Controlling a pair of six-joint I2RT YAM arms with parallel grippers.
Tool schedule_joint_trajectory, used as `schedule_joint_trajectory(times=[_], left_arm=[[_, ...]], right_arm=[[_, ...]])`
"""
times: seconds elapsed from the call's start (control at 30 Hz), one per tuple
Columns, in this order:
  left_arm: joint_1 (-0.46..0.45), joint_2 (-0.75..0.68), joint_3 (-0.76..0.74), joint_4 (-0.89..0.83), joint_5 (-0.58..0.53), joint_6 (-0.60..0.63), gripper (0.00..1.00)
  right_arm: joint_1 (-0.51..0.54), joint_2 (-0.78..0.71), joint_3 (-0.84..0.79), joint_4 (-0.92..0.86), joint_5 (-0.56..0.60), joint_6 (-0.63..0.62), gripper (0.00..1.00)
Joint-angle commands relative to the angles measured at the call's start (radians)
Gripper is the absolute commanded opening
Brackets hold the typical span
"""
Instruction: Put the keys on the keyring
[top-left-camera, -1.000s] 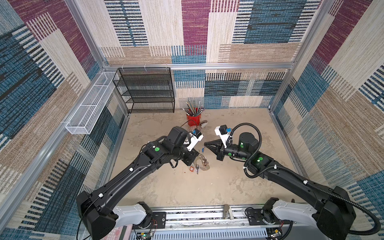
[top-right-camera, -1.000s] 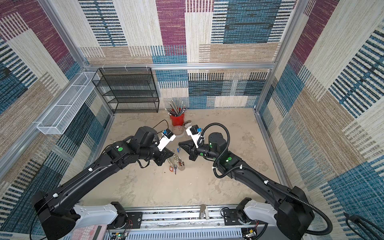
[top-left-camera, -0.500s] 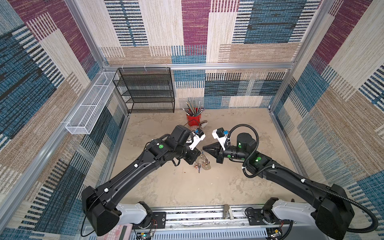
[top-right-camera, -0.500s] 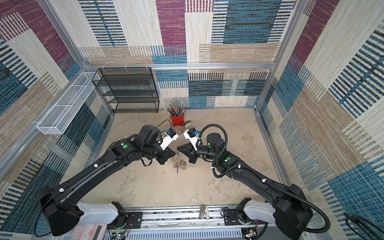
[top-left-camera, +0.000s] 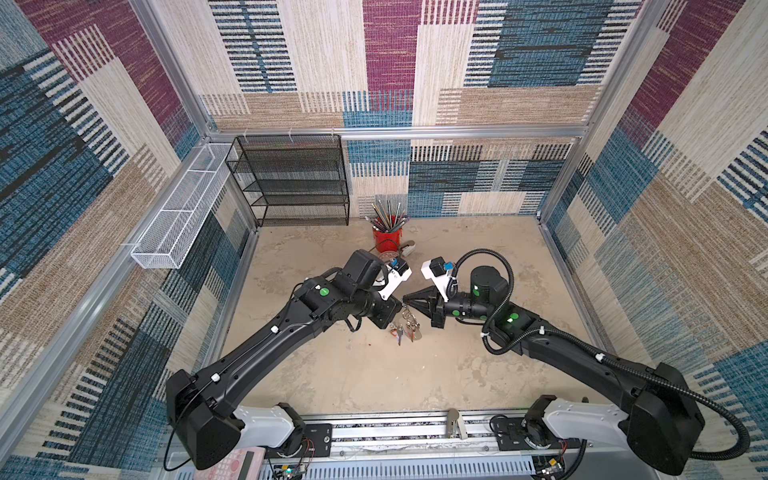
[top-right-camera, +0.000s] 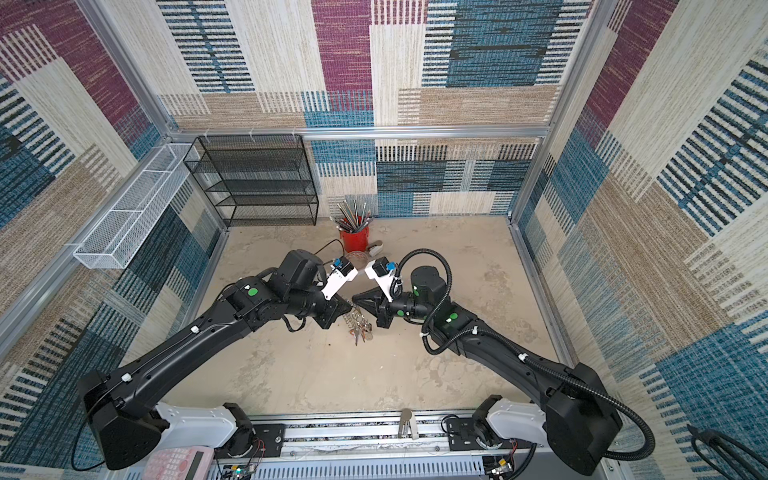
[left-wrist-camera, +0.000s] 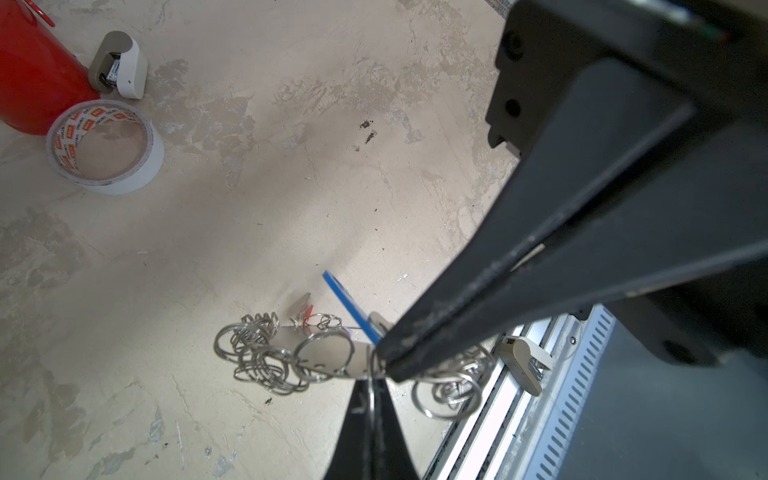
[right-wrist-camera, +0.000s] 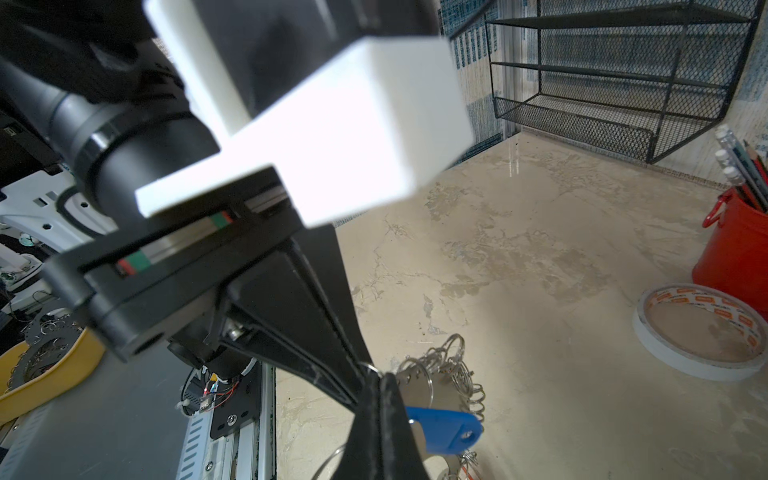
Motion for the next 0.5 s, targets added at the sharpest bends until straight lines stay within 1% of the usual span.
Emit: schedule_joint_trajectory(times=[0.0,0.2,0.47], left_arm=[[-0.001,-0.003,-0.003,0.024,0.02,0.027,0.0],[-0.001,-0.012,-0.018,0.025,0.013,0.036,0.0],[-0.001,-0.012,-0.025,0.027,0.021,0.036,0.0]], right_arm=[[0.0,0.003,0.006,0.053,0.008,0.027,0.0],[0.0,-0.001,0.008,0.055,0.029,0.051,0.0],[0.0,0.005,0.015,0.056,0.02,0.056,0.0]])
